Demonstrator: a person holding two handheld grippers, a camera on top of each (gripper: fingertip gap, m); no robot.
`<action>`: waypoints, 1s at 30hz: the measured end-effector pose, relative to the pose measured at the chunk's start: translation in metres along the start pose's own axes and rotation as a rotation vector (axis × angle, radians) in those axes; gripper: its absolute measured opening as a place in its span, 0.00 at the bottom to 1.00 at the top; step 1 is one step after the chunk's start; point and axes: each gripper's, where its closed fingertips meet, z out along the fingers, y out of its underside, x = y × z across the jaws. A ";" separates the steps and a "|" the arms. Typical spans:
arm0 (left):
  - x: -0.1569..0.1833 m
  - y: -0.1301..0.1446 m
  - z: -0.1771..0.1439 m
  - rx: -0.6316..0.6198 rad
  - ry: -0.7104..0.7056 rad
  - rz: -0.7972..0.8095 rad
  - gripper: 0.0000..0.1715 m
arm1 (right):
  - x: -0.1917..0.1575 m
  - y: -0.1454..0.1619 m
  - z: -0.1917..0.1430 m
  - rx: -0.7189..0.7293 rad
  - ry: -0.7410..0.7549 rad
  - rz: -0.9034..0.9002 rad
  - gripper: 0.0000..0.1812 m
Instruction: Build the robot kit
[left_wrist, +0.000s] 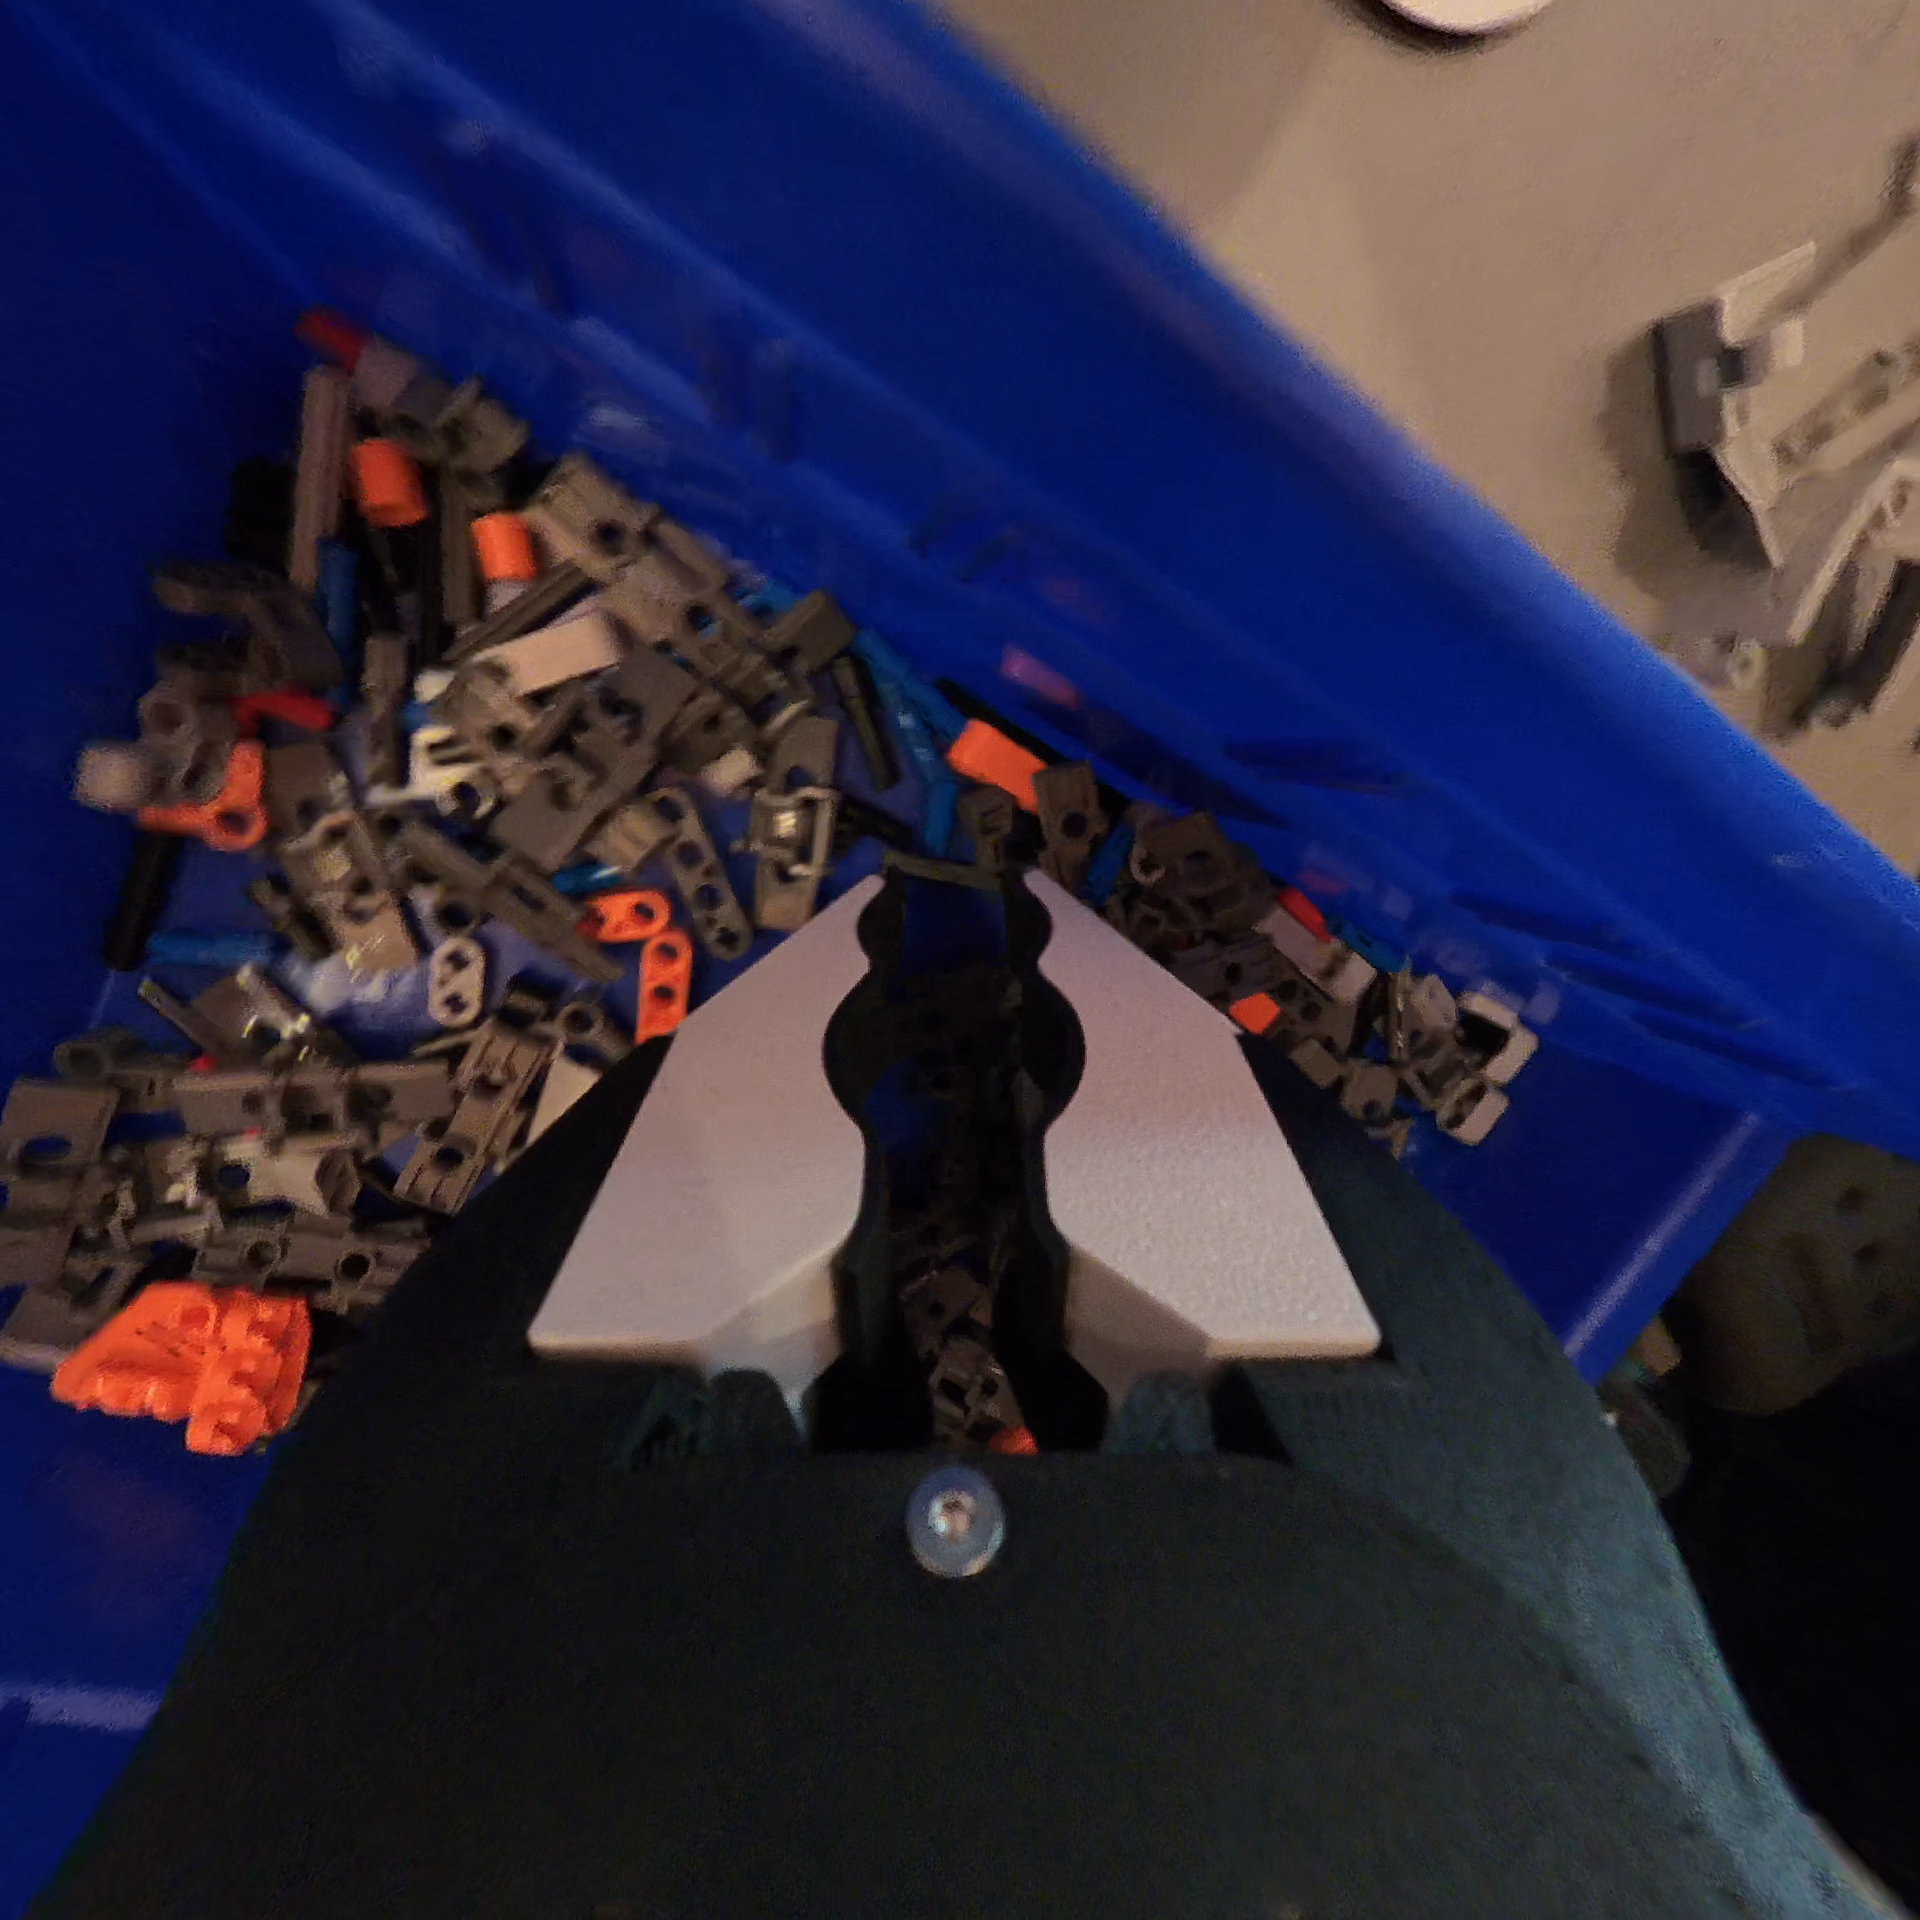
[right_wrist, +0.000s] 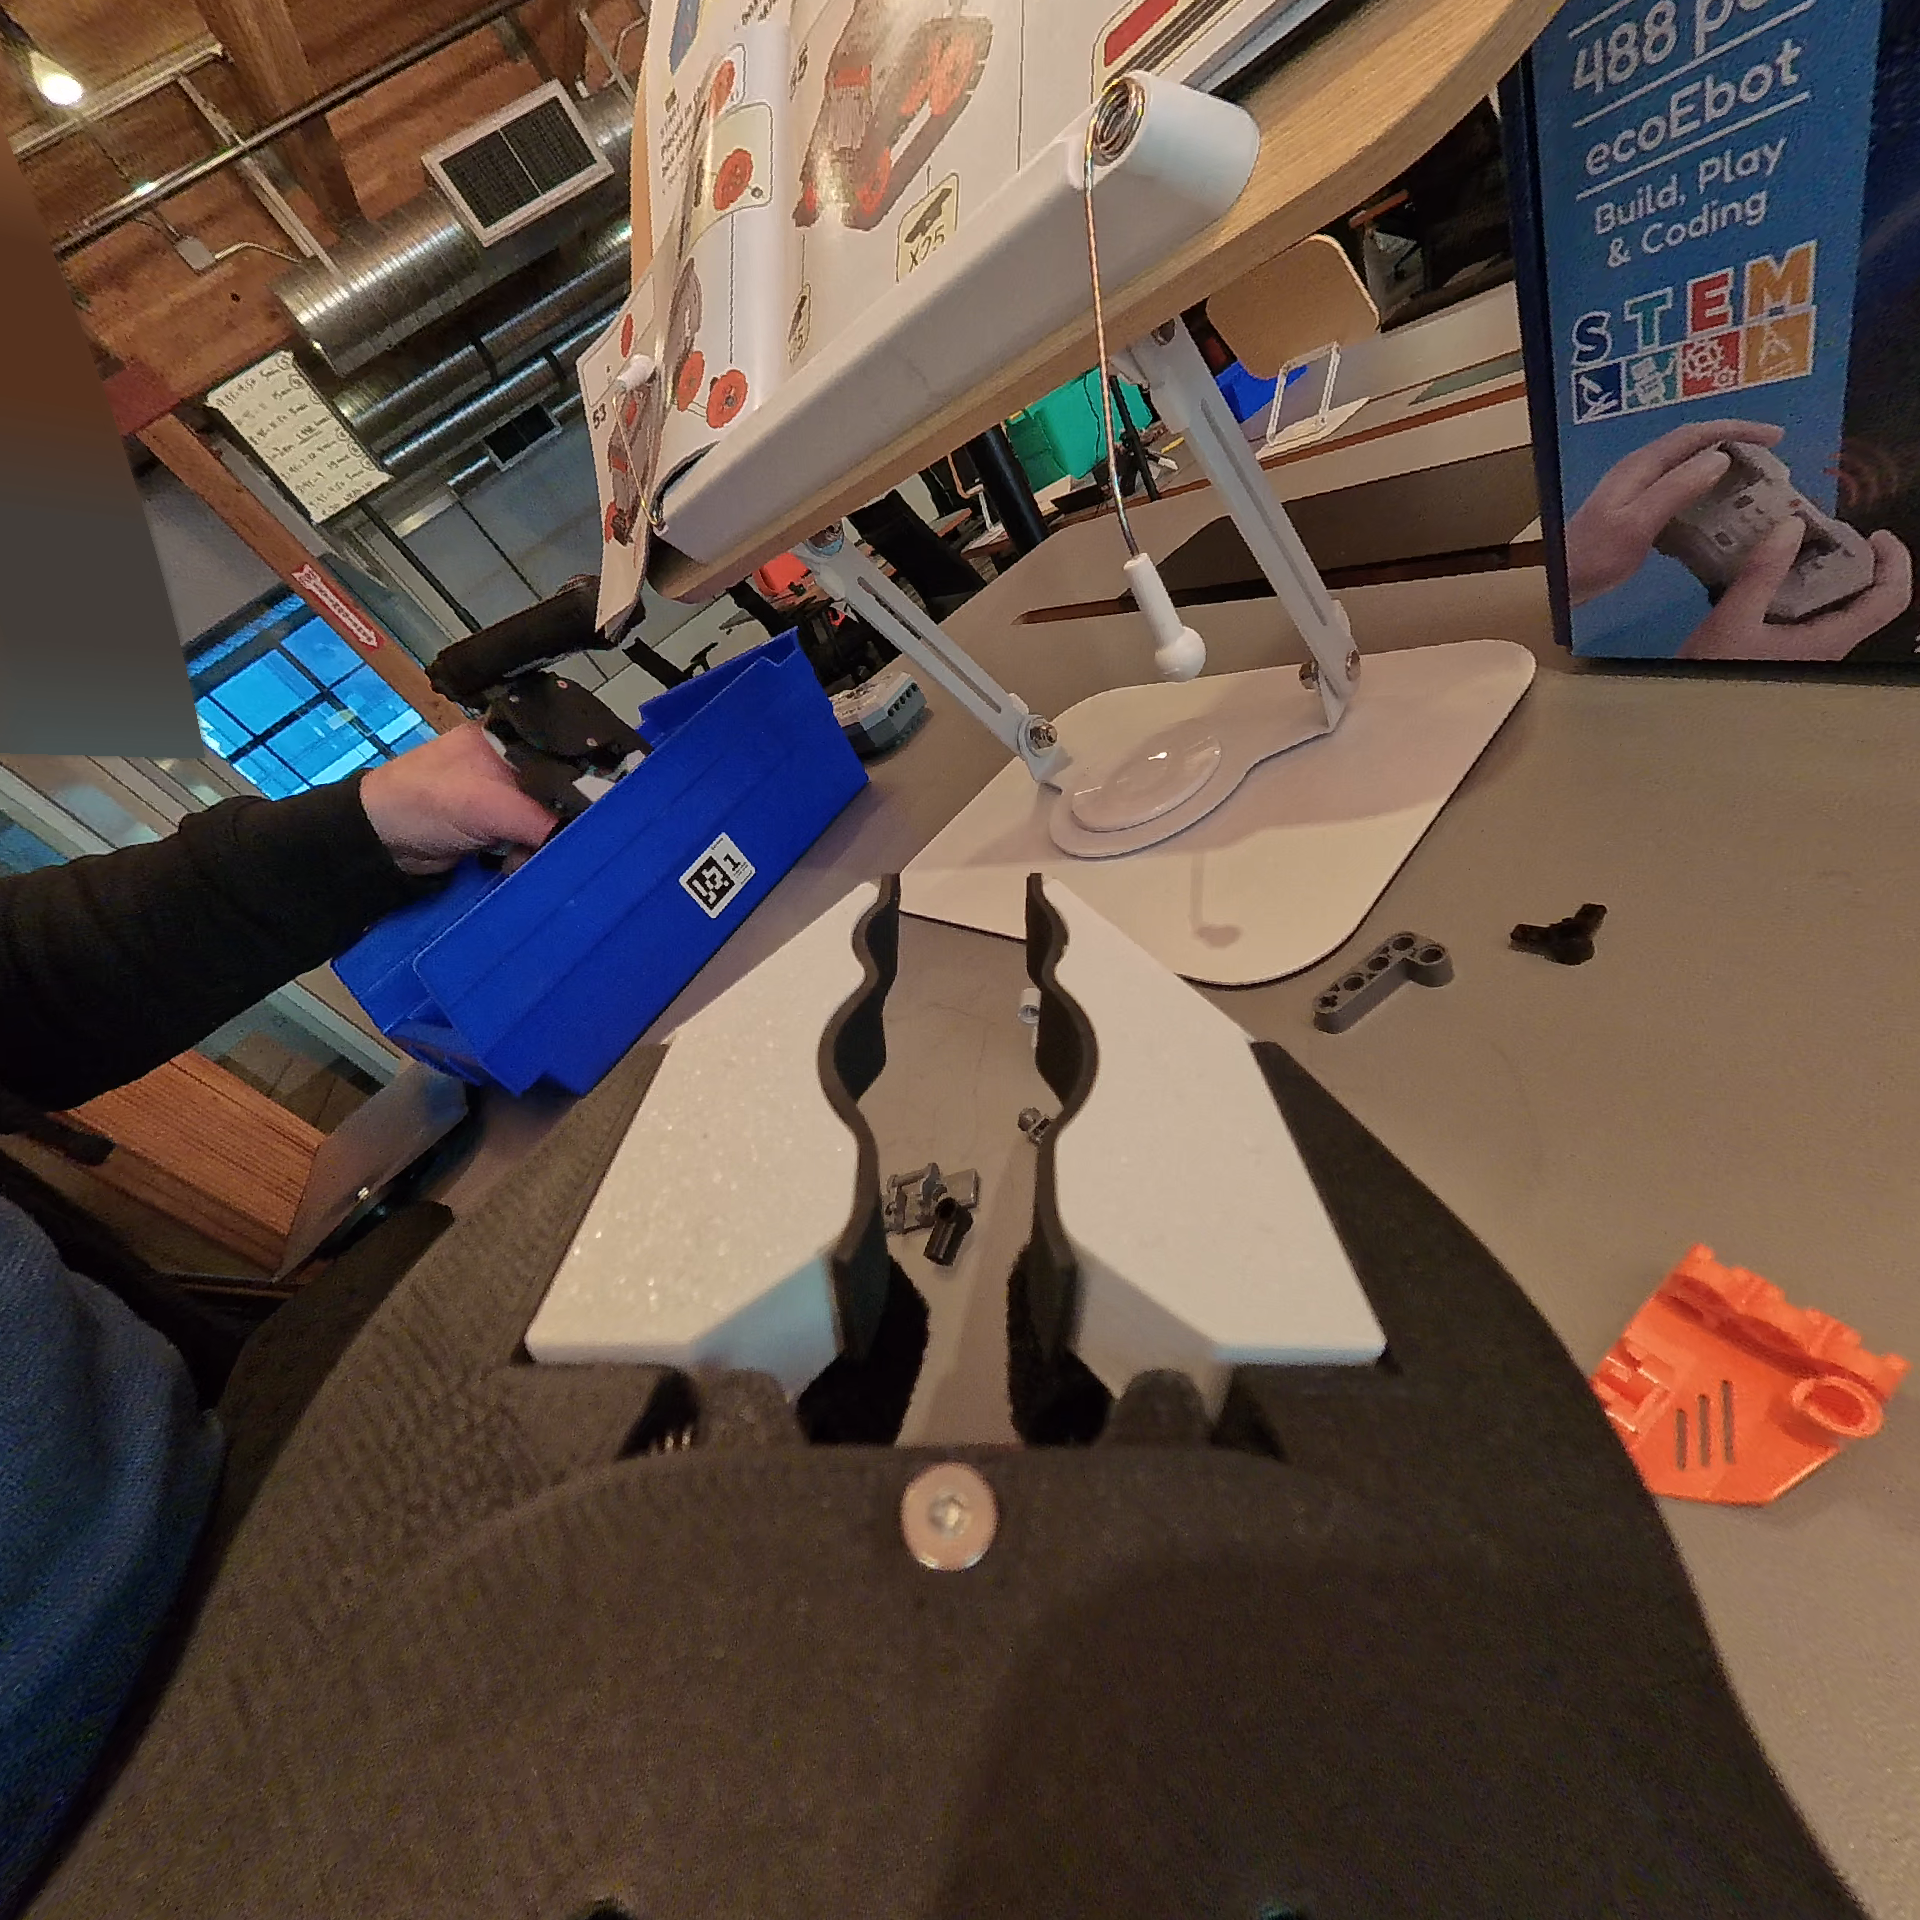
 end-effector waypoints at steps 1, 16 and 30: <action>0.003 -0.001 0.001 0.002 -0.007 0.060 0.11 | 0.000 0.000 0.000 0.000 0.000 0.000 0.12; 0.005 -0.002 -0.012 0.034 0.004 0.036 0.11 | 0.000 0.000 0.000 0.003 -0.002 0.000 0.12; -0.003 0.005 0.001 -0.007 -0.144 0.017 0.04 | 0.000 -0.001 -0.001 0.008 -0.003 0.000 0.12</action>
